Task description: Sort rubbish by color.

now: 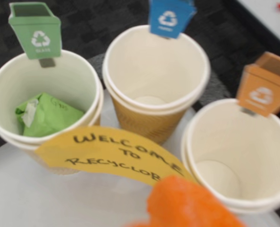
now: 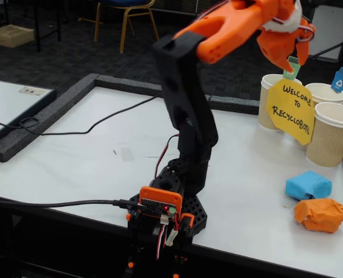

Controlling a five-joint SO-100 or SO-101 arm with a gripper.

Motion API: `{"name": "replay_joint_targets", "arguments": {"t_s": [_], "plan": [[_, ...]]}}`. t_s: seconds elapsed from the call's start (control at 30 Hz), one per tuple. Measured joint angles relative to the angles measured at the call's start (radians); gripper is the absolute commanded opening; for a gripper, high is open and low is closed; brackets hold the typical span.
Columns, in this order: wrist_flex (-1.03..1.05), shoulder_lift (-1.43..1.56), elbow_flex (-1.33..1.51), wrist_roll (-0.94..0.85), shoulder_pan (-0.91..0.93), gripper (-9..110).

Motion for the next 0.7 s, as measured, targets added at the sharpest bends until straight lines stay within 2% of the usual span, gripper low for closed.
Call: {"name": "replay_joint_targets", "arguments": {"t_s": [0.43,0.7], "plan": [[0.08,0.439,0.249,0.0,0.009,1],[0.089,0.517,0.299,0.0,0.086,1]]}}
